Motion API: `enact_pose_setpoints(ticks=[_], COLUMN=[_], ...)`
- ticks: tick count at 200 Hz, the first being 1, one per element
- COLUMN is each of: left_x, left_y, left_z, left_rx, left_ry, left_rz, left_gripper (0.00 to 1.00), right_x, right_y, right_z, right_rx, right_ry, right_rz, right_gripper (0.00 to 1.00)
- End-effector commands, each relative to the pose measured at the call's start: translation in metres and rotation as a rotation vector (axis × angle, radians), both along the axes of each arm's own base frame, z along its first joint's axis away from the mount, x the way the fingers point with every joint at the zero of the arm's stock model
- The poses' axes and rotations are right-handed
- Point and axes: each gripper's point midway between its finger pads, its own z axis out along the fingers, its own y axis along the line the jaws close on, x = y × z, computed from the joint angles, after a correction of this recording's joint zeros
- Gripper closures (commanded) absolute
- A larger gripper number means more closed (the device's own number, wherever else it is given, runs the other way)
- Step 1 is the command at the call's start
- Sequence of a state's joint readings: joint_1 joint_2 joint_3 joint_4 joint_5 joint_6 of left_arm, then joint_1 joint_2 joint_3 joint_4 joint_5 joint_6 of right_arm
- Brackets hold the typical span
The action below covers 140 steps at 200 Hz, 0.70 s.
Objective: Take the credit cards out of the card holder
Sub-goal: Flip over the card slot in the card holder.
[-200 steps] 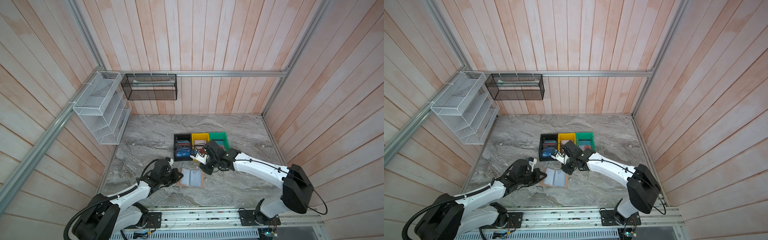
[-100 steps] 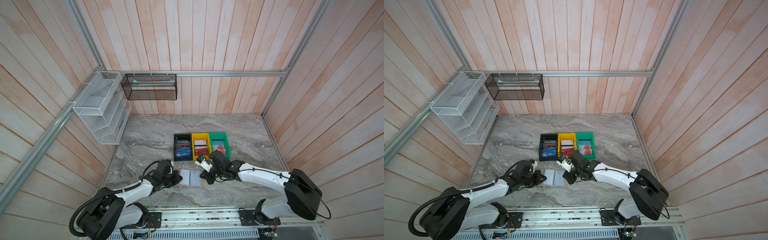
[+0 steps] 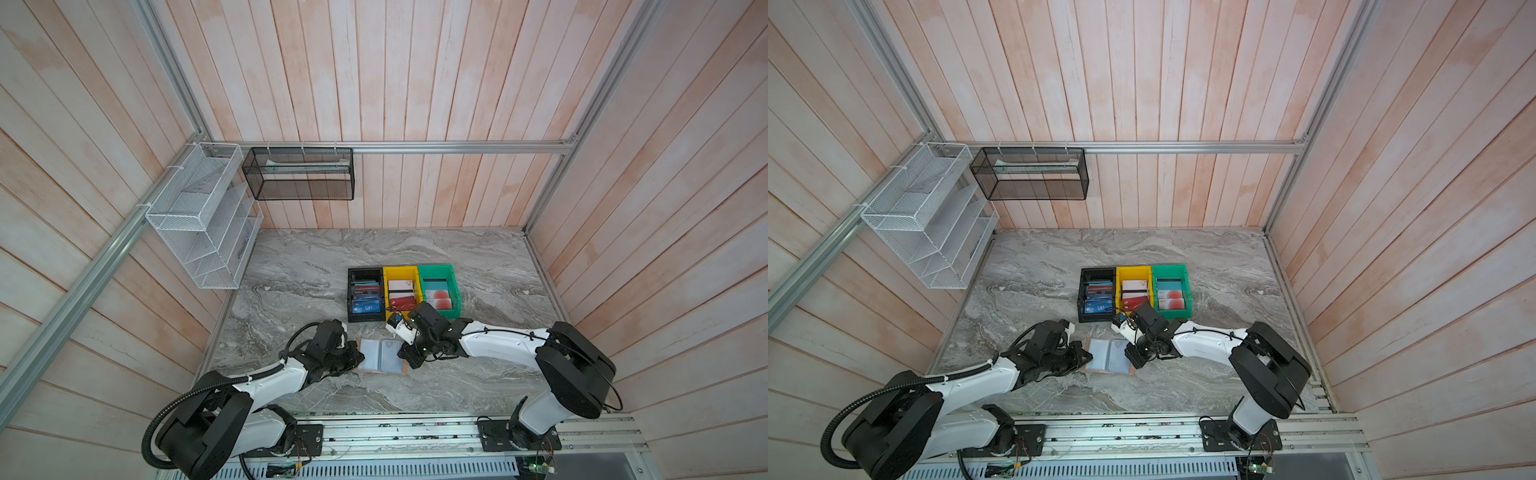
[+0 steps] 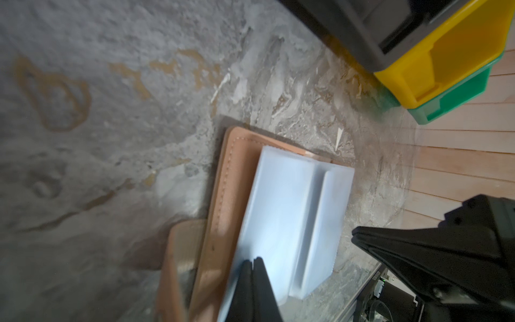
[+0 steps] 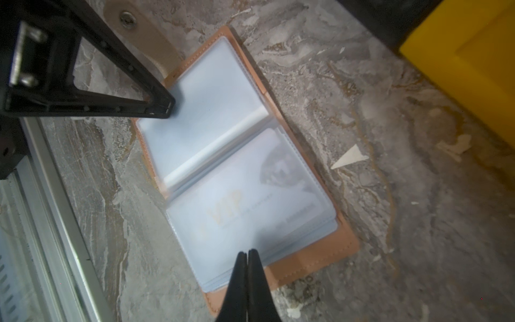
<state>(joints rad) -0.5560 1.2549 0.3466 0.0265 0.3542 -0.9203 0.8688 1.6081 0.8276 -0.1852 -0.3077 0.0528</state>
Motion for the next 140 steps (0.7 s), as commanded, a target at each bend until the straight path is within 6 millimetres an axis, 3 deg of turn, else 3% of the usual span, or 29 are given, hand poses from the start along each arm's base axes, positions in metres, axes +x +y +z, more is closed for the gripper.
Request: enact_pose_setpoints(ticks=[1, 65, 140], left_x=[0.0, 0.0, -0.002], left_y=[0.003, 0.003, 0.004], left_z=[-0.006, -0.012, -0.012], left_rx=[0.021, 0.028, 0.028], left_ry=[-0.009, 0.006, 0.004], left_rz=[0.004, 0.002, 0.006], left_gripper=[1.0, 1.0, 1.0], right_x=[0.01, 0.013, 0.007], right_y=[-0.001, -0.008, 0.01], right_z=[-0.004, -0.018, -0.02], right_rx=[-0.039, -0.102, -0.087], right_ry=[-0.022, -0.018, -0.001], right_rz=[-0.018, -0.032, 0.004], right_gripper=[1.0, 1.0, 1.0])
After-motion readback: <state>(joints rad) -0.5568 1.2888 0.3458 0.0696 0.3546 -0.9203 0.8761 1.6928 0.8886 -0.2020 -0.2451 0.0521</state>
